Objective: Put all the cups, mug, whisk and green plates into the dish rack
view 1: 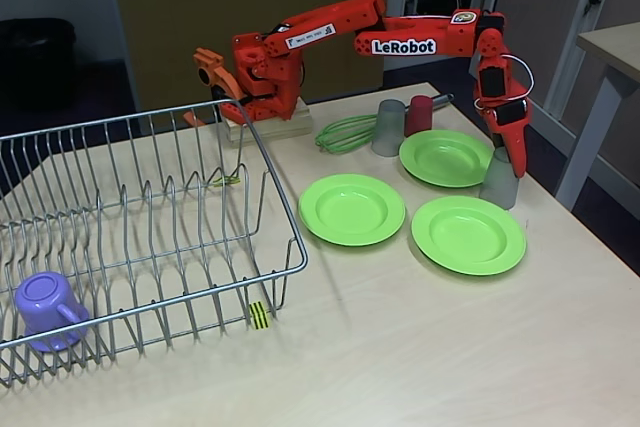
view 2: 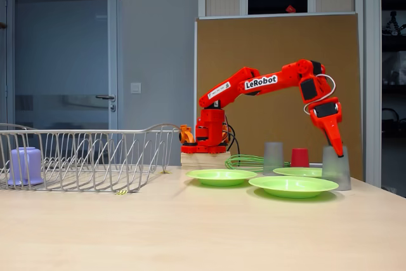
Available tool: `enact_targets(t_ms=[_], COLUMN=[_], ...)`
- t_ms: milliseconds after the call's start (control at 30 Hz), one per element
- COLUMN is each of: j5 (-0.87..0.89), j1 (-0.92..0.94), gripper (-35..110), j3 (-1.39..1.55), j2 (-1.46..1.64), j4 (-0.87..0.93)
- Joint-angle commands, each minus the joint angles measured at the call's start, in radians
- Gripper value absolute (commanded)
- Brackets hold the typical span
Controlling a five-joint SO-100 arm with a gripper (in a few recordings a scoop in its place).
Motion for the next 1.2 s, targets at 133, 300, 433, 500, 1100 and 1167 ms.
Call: enact_targets(t_ms=[133, 300, 433, 500, 1100, 1167], j5=[-0.048, -0.117, -0.137, -0.163, -0.950, -1.048], j1=[0.003, 0.009, 0.017, 0.021, 0.577, 0.687], gripper=[10, 9, 8, 8, 6, 6], j3=[-0.046, -0.144, -0.206, -0.160, 0.686, 0.703], j2=[0.015, 0.017, 0.057, 0.124, 1.068, 1.109], j4=[0.025, 0.092, 0.179, 0.202, 0.272, 0.291])
